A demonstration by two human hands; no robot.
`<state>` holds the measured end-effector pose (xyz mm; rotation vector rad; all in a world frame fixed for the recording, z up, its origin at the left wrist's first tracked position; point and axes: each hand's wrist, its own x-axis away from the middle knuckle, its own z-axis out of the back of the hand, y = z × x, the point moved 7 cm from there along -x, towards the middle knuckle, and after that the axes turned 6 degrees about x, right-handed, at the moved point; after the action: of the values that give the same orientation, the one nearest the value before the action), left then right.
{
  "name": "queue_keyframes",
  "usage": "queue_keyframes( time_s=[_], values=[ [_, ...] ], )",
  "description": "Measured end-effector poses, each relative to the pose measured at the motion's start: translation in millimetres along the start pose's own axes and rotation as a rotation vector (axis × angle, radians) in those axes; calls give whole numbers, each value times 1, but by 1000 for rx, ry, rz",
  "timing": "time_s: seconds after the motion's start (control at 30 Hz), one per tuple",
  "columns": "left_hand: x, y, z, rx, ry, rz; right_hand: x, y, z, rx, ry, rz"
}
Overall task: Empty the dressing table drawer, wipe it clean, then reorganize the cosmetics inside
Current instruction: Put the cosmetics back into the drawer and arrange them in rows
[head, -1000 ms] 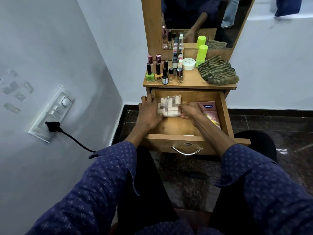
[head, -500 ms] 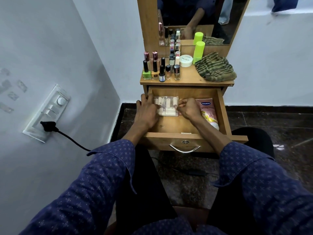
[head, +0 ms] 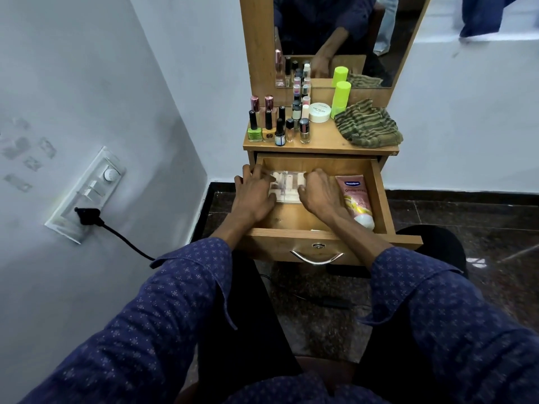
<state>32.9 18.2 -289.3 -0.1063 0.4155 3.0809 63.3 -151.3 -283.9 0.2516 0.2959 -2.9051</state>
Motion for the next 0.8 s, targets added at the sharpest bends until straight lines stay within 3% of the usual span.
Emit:
queue_keyframes(
  time_s=[0.3, 0.47, 0.8],
  values=[
    [-10, -30, 80, 310, 579, 50, -30, -64, 91, -268, 233, 226],
    [-41, -36, 109, 360, 583, 42, -62, -79, 125, -221, 363, 237],
    [-65, -24, 120, 298, 622, 50, -98, -95, 124, -115, 356, 249]
  ],
)
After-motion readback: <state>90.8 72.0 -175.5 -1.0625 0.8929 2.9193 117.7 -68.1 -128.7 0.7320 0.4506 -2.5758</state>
